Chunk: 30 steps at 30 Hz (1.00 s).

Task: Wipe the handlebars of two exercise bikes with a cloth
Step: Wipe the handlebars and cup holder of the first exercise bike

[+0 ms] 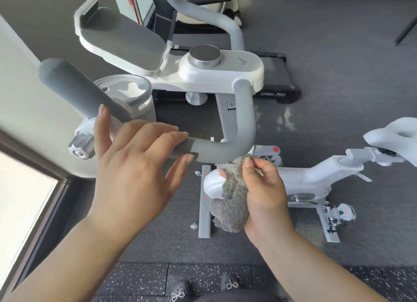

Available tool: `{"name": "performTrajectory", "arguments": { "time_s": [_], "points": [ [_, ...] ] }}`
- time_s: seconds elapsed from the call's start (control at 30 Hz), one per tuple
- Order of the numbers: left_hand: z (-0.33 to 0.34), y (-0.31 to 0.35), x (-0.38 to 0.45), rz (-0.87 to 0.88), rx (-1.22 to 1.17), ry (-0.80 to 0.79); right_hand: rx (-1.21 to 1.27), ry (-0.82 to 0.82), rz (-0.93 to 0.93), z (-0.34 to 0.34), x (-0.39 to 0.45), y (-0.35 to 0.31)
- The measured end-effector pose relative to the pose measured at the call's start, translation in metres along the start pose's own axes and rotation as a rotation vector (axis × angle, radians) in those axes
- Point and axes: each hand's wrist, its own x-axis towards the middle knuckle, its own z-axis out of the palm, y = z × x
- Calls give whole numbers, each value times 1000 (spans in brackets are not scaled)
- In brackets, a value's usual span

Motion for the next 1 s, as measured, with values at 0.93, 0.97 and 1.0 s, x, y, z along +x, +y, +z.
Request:
{"name": "performTrajectory", "arguments": {
  "time_s": [0.93,0.97,1.0],
  "points": [
    [1,35,-16,-7,-93,22,-162,-88,68,-33,49,-19],
    [1,38,-22,17,-119,25,-178,-90,64,-36,46,-18],
    [2,41,-29,41,-150,27,-193,-100,59,-38,42,-16]
  ]
}}
